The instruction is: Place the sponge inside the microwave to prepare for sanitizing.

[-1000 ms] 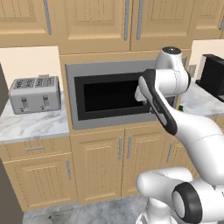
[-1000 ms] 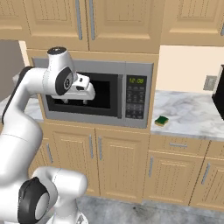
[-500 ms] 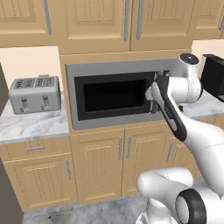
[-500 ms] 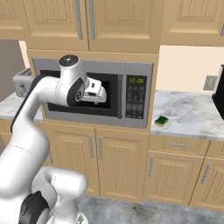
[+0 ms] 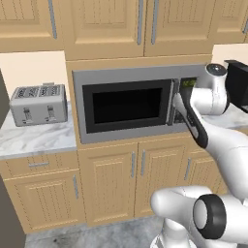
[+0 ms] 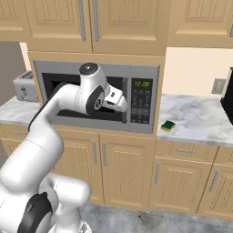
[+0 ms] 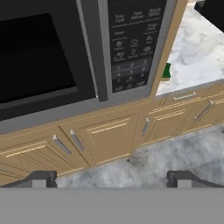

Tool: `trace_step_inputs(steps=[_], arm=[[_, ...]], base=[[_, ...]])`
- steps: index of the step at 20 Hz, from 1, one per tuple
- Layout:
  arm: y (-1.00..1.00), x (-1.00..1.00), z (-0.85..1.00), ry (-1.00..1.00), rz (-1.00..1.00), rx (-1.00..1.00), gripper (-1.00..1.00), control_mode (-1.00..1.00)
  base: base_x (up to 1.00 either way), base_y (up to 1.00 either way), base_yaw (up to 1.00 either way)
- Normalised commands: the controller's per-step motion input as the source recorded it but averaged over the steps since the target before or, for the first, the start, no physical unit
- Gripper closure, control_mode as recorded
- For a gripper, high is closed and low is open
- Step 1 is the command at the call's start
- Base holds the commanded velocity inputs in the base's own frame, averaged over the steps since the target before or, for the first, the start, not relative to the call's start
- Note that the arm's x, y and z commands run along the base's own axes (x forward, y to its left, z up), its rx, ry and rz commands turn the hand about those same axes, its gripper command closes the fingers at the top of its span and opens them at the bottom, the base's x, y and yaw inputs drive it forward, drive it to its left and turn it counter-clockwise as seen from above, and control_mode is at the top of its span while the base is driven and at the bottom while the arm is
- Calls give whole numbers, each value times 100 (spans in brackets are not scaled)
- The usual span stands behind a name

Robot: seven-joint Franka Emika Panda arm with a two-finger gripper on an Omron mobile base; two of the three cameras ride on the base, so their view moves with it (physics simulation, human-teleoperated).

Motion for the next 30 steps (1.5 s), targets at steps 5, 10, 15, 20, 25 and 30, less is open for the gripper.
trace_step_inputs(steps=[5, 10, 15, 20, 25, 30], arm=[[-13, 24, 0, -3, 5, 3, -100, -100], [-4, 26, 0, 0, 9, 0, -100, -100], [0, 34, 0, 0, 10, 0, -100, -100], [0, 41, 0, 0, 2, 0, -100, -100], [-2, 42, -12, -1, 0, 0, -100, -100], [-14, 46, -24, 0, 0, 0, -100, -100]], base=[[0, 0, 0], [0, 0, 0], [0, 0, 0], [0, 0, 0], [0, 0, 0], [0, 0, 0]])
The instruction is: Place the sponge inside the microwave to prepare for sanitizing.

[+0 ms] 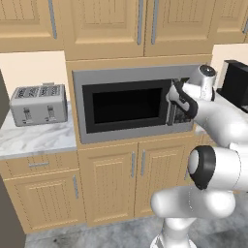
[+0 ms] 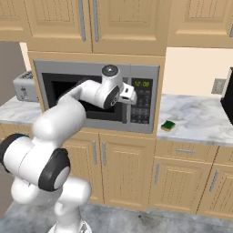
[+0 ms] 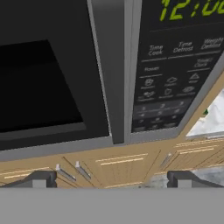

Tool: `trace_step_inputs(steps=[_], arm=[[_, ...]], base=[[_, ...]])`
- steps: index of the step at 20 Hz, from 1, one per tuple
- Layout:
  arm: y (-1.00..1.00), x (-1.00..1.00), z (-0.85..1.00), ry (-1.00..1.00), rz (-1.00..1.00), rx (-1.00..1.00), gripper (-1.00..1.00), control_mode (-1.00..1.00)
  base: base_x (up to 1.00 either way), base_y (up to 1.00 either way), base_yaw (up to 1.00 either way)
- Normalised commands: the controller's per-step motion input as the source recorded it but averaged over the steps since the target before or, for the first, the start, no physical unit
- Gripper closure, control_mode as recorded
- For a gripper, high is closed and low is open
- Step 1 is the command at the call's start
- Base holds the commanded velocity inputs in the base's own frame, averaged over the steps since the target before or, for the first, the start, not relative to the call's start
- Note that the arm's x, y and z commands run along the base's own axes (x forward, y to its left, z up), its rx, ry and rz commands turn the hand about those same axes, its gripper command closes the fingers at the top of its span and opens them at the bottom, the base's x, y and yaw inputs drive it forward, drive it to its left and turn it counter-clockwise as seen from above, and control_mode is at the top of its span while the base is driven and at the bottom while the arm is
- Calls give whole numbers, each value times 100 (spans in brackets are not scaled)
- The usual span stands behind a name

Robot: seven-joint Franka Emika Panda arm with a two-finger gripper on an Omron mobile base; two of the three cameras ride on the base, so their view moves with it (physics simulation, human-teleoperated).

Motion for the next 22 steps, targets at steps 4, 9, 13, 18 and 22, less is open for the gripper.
trace_step_inputs(steps=[4, 9, 13, 18, 22], arm=[[-2, 39, -13, -1, 0, 0, -100, -100], [-3, 38, -15, -1, 0, 0, -100, -100], [-6, 26, -16, -2, 0, 0, -100, -100], [-4, 26, -11, -4, 0, 0, -100, -100], [-9, 21, -20, -1, 0, 0, -100, -100]], base=[[0, 0, 0], [0, 0, 0], [0, 0, 0], [0, 0, 0], [0, 0, 0]])
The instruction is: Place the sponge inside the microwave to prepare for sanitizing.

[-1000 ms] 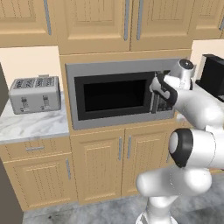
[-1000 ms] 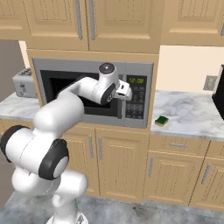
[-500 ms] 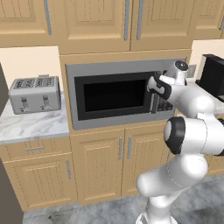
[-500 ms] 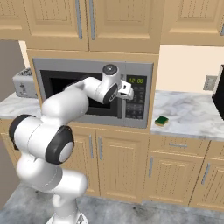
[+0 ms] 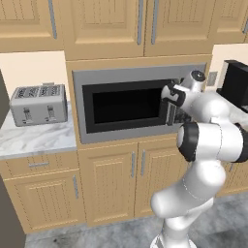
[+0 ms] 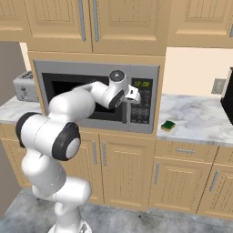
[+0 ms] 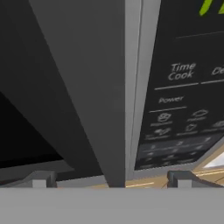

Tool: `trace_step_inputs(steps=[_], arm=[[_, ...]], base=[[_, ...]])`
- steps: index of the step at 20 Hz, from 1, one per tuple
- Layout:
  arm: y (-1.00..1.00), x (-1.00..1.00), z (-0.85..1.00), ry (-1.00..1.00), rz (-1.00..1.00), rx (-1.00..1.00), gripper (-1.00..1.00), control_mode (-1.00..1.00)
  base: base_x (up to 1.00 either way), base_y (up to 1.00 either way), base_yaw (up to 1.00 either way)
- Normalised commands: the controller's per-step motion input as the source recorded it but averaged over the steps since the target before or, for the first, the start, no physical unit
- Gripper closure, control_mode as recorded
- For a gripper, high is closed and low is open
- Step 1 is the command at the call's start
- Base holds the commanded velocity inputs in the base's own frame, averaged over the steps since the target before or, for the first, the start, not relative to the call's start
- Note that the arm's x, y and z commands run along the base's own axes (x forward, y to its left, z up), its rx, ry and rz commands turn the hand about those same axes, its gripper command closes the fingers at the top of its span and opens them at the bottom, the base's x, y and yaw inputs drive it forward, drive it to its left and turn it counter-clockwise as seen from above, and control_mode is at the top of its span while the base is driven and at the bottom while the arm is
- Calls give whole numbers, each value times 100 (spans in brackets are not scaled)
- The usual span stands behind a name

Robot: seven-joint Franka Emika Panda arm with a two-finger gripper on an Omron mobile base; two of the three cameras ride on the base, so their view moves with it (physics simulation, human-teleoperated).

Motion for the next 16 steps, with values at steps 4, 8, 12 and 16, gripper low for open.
trace_step_inputs(steps=[4, 8, 12, 16], arm=[[-5, 21, -16, -1, 1, 1, -100, -100], [0, 19, -22, 0, 4, 1, -100, -100], [0, 26, -25, 0, 3, 0, -100, -100], [-4, 34, -26, -3, 2, 0, -100, -100]], base=[[0, 0, 0], [0, 0, 0], [0, 0, 0], [0, 0, 0]])
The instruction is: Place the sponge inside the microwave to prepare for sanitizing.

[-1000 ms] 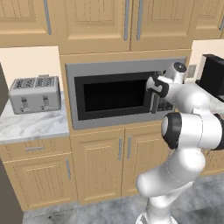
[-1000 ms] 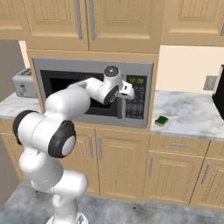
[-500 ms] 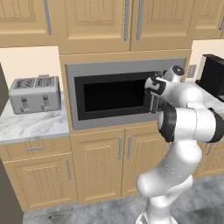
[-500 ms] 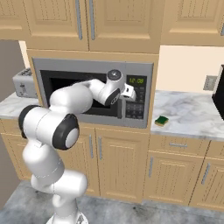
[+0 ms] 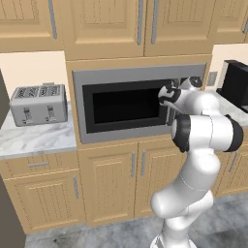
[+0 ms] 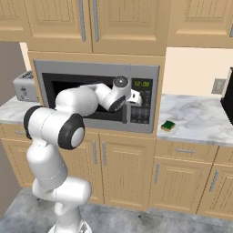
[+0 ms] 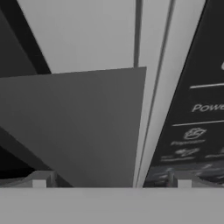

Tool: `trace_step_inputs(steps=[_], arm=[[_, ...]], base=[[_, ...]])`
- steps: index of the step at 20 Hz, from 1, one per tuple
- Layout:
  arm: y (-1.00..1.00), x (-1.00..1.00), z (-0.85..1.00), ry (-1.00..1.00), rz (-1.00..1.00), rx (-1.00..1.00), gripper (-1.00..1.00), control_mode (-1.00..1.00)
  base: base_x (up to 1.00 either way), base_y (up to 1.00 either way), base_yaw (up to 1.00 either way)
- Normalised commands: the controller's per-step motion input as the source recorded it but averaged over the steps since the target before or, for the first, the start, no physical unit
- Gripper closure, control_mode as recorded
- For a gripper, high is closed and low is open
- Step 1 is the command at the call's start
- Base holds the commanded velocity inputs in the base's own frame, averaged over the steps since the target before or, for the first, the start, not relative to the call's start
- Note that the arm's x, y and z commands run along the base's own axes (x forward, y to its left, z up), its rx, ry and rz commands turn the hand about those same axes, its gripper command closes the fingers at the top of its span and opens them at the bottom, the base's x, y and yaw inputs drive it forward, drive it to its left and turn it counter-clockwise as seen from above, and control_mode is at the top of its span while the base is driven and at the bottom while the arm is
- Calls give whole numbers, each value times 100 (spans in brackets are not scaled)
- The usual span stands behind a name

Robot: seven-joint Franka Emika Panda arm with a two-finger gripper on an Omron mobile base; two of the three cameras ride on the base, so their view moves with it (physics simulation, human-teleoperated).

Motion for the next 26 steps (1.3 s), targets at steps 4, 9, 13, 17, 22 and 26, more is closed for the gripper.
trace_step_inputs(steps=[4, 9, 13, 17, 22, 26], arm=[[-2, 34, -22, -12, 6, 0, -100, -100], [-4, 40, -24, -14, 5, 0, 100, -100], [0, 27, -5, -2, 3, 0, 100, -100], [4, -5, 0, 5, 0, 0, 100, -100], [7, -28, 27, 2, 0, 0, 100, -100], [14, -47, 35, 0, 0, -1, 100, -100]], base=[[0, 0, 0], [0, 0, 0], [0, 0, 0], [0, 0, 0], [0, 0, 0], [0, 0, 0]])
